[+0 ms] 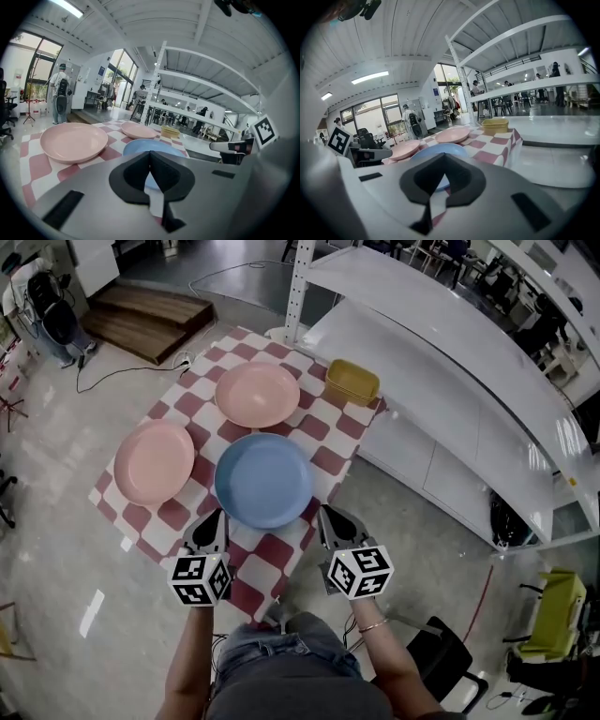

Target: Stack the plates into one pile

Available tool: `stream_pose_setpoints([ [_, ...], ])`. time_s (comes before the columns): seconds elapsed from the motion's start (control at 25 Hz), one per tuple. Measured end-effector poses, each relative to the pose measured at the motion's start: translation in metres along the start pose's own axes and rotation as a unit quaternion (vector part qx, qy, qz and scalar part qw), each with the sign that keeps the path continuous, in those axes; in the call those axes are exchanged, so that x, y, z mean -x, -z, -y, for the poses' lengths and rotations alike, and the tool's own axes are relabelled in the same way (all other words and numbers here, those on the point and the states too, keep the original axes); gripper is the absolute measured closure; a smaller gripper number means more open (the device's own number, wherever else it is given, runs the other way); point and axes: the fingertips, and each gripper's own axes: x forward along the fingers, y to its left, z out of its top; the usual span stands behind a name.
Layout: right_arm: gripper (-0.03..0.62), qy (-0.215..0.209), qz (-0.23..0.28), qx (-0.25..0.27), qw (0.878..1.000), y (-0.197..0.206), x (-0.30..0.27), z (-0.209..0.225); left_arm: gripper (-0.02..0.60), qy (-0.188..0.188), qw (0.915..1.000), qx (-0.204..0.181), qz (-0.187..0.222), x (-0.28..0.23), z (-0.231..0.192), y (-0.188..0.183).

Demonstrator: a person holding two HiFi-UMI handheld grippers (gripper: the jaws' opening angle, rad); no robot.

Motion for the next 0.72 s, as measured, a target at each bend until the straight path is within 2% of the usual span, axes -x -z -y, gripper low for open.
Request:
stream_pose_setpoints([
  [0.2, 0.585, 0.018, -0.016, 0.015, 1.000, -0.001, -0.022, 0.008, 0.565, -0.004, 0.9997, 0.008, -0.023, -0.011, -0.012, 0.008],
  [0.36, 0.585, 0.028, -0.021, 0.032, 0.999, -0.004, -0.034, 0.015, 0.565, -0.005, 0.9996, 0.015, -0.023, -0.018, -0.019, 0.008],
  [0.72, 0.585, 0.011, -0.039, 0.036, 0.999, -0.007, -0.068, 0.026, 0.565, -0.037, 0.9980, 0.029, -0.042, -0.033, -0.041, 0.011],
])
